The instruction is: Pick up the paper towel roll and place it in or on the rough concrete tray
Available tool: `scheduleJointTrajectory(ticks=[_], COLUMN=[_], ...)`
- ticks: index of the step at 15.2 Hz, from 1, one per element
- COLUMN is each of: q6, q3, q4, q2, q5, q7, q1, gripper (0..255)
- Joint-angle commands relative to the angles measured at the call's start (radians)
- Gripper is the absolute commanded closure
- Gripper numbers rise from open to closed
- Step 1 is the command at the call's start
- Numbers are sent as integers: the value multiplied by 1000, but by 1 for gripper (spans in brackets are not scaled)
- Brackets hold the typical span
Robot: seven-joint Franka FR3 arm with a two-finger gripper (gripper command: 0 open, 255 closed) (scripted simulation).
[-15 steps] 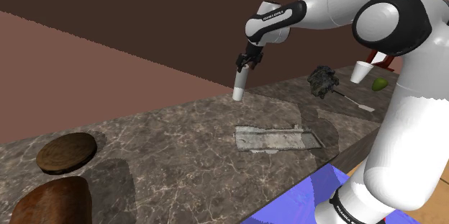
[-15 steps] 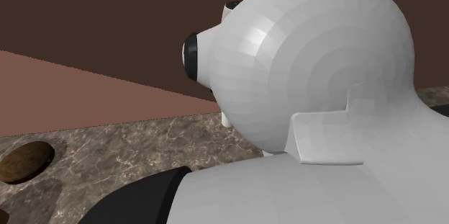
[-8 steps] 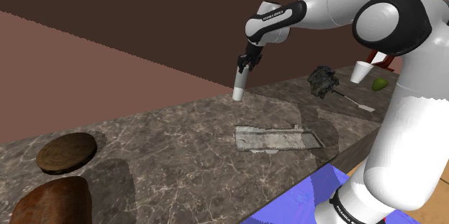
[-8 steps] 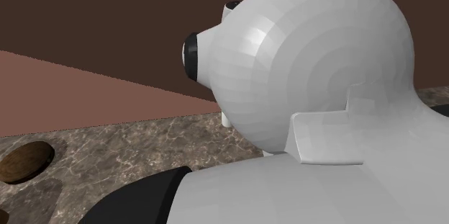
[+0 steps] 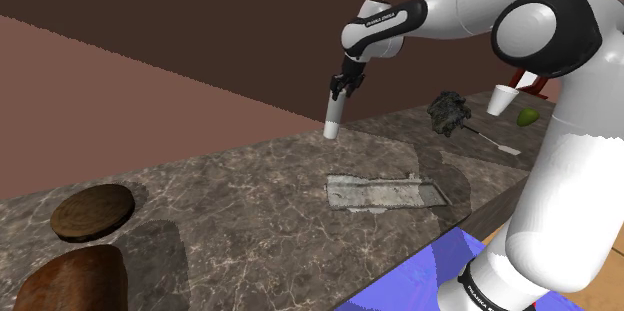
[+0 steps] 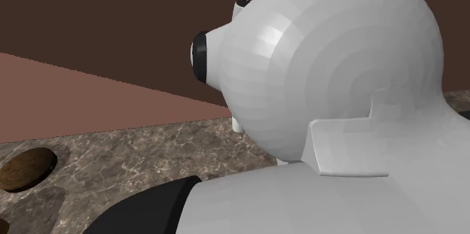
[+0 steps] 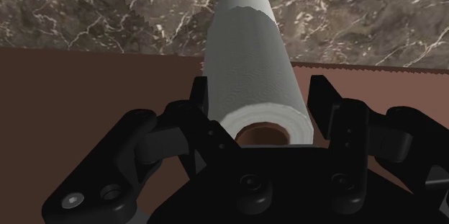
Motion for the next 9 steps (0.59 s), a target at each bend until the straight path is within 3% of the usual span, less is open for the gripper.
scheduleJointTrajectory(ticks=[1,9], q6=[-22,-120], q3=[-1,-5], q4=[14,83], q2=[-8,-38], q5=[-4,-17], q7=[3,14], q1=[1,2], gripper=[255,255])
